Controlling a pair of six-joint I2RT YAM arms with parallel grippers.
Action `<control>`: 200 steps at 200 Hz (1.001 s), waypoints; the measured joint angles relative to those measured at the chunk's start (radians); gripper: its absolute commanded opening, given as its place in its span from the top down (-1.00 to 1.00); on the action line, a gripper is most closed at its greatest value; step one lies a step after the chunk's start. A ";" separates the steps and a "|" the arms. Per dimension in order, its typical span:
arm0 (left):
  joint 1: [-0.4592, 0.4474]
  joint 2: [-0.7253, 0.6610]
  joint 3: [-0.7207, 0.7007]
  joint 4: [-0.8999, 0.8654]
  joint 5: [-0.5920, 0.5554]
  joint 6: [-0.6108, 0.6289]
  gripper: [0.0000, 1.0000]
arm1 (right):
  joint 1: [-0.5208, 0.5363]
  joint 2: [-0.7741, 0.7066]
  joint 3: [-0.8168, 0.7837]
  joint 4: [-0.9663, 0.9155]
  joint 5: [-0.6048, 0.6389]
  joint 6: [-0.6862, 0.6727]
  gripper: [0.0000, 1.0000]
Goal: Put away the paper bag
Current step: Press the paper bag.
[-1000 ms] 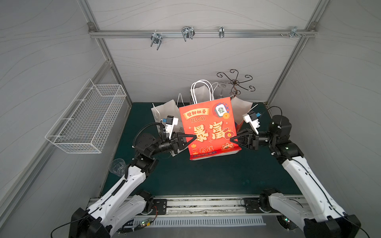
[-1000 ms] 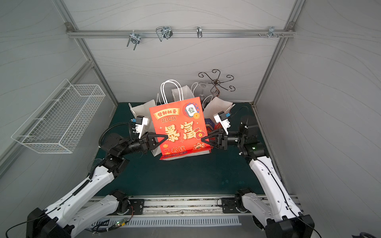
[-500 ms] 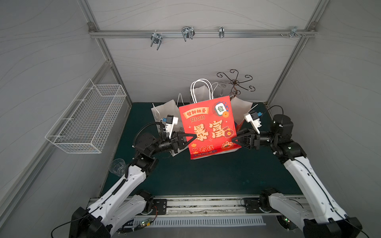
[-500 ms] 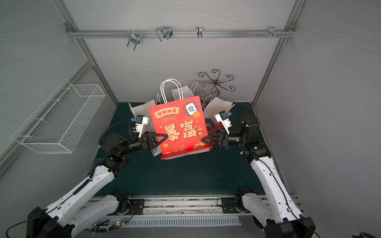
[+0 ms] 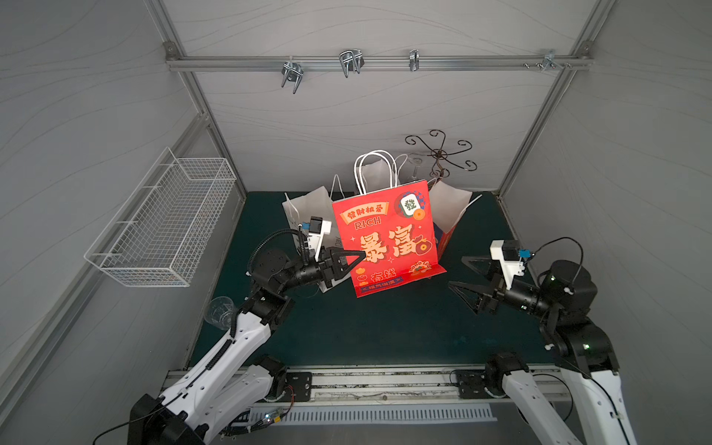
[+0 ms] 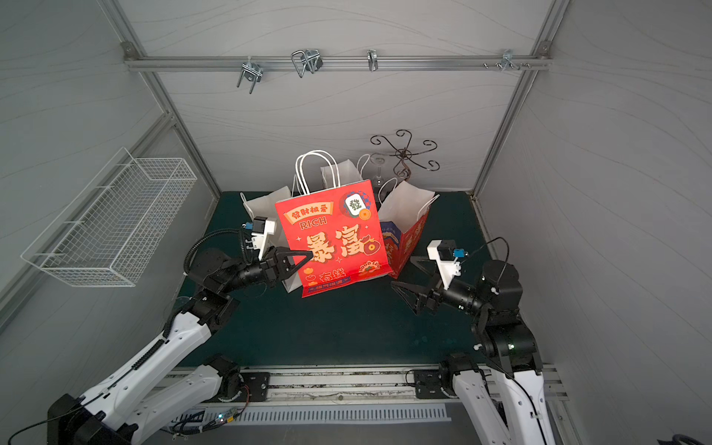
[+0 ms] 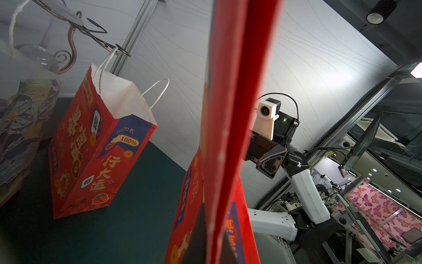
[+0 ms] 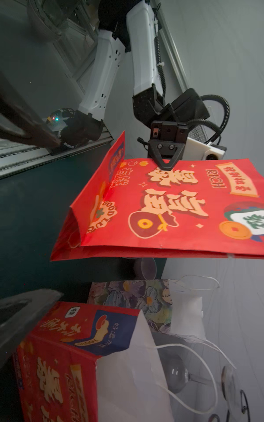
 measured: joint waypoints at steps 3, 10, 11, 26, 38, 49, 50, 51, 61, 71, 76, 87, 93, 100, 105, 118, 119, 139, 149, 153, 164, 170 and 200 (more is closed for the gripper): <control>0.000 0.000 0.000 0.000 0.000 0.000 1.00 | 0.000 0.000 -0.008 -0.003 -0.003 -0.004 -0.94; 0.000 0.001 0.000 0.000 0.002 -0.001 1.00 | 0.000 0.000 -0.029 -0.009 -0.010 -0.017 -0.94; 0.000 0.001 0.000 0.001 0.002 -0.001 1.00 | 0.000 0.001 -0.033 -0.010 -0.012 -0.018 -0.94; 0.000 0.006 0.000 0.009 0.009 -0.008 1.00 | 0.000 0.011 -0.068 -0.014 -0.032 -0.034 -0.91; 0.000 0.014 0.000 0.026 0.019 -0.019 1.00 | 0.000 0.026 -0.087 -0.003 -0.056 -0.040 -0.89; 0.000 0.024 0.000 0.047 0.032 -0.036 1.00 | 0.005 0.047 -0.100 0.015 -0.083 -0.042 -0.86; 0.000 0.024 0.000 0.047 0.033 -0.036 1.00 | 0.007 0.050 -0.101 0.018 -0.087 -0.041 -0.86; 0.000 0.025 0.000 0.050 0.035 -0.039 1.00 | 0.007 0.051 -0.102 0.019 -0.089 -0.041 -0.86; 0.000 0.033 0.000 0.076 0.046 -0.056 1.00 | 0.021 0.077 -0.105 0.037 -0.109 -0.048 -0.83; -0.002 0.040 0.000 0.097 0.057 -0.071 1.00 | 0.046 0.105 -0.103 0.052 -0.126 -0.058 -0.79; -0.004 0.043 0.000 0.106 0.062 -0.078 1.00 | 0.063 0.120 -0.102 0.058 -0.133 -0.069 -0.77; -0.009 0.047 0.000 0.123 0.073 -0.089 1.00 | 0.099 0.151 -0.093 0.069 -0.148 -0.085 -0.70; -0.013 0.049 0.000 0.130 0.078 -0.093 1.00 | 0.114 0.165 -0.087 0.077 -0.158 -0.089 -0.64; -0.018 0.050 0.000 0.137 0.083 -0.098 1.00 | 0.130 0.183 -0.081 0.092 -0.170 -0.096 -0.58; -0.021 0.051 0.000 0.142 0.087 -0.100 1.00 | 0.141 0.196 -0.076 0.103 -0.182 -0.098 -0.54; -0.028 0.051 0.000 0.148 0.096 -0.105 1.00 | 0.151 0.219 -0.069 0.137 -0.204 -0.095 -0.46; -0.029 0.051 0.000 0.149 0.097 -0.106 1.00 | 0.151 0.220 -0.068 0.141 -0.206 -0.096 -0.45; -0.034 0.051 0.000 0.152 0.101 -0.110 1.00 | 0.153 0.237 -0.055 0.188 -0.234 -0.089 -0.29; -0.035 0.051 0.000 0.151 0.101 -0.113 1.00 | 0.153 0.242 -0.048 0.210 -0.246 -0.085 -0.20; -0.035 0.051 0.000 0.152 0.101 -0.113 1.00 | 0.153 0.244 -0.045 0.217 -0.253 -0.079 -0.16; -0.035 0.051 0.000 0.152 0.102 -0.116 1.00 | 0.153 0.250 -0.037 0.240 -0.270 -0.072 -0.03; -0.036 0.051 0.000 0.151 0.102 -0.117 1.00 | 0.153 0.252 -0.035 0.251 -0.279 -0.070 0.03; -0.038 0.051 0.000 0.152 0.102 -0.120 1.00 | 0.161 0.277 -0.023 0.287 -0.317 -0.048 0.27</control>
